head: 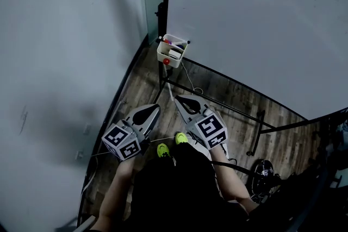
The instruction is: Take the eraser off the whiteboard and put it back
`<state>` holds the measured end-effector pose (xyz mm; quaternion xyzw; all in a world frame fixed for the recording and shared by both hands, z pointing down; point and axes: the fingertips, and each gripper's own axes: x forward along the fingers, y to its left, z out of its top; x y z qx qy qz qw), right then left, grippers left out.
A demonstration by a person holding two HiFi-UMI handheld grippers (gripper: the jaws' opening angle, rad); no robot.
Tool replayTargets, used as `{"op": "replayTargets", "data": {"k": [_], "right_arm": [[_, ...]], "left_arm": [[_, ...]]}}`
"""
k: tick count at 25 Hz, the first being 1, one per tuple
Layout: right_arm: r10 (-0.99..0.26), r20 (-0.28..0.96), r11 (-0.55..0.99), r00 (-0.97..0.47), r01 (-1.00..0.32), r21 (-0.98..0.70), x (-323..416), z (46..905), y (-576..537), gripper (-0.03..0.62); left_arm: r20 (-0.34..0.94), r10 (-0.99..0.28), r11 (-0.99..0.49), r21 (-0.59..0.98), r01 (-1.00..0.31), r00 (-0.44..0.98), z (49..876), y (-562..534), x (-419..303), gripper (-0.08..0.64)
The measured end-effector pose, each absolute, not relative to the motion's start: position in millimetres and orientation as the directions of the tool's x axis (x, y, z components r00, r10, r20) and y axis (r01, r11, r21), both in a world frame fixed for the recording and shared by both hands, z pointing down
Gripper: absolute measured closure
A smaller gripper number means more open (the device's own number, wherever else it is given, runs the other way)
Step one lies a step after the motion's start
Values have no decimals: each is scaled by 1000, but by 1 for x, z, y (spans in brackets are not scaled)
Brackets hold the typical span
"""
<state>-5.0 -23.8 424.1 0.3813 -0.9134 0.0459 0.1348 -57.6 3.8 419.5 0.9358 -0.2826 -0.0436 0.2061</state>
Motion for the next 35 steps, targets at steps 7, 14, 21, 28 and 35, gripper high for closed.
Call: {"op": "replayTargets", "data": {"k": [7,14,21,28,35], "right_arm": [[-702,305,689,-644,-722,61,-1,430,-52,558],[-694,364,688,-622,-722,78,4,448,-87,524],[-675,407,694,-616,-717,66,4,466,-124,475],[-663,442,696,-604,-714,69,5,480,-154,435],[-663,479,678,-575,-732,60,15,500,-183,379]], "left_arm": [[40,-563,-737,427,-523,826,431,-10,-66,548],[52,-583,-716,438,-543,811,435,-37,-72,548],[64,-601,-695,449,-561,797,441,-64,-75,548],[85,-615,-662,484,-572,784,454,-83,-75,548],[115,-619,-643,493,-586,777,465,-100,-72,548]]}}
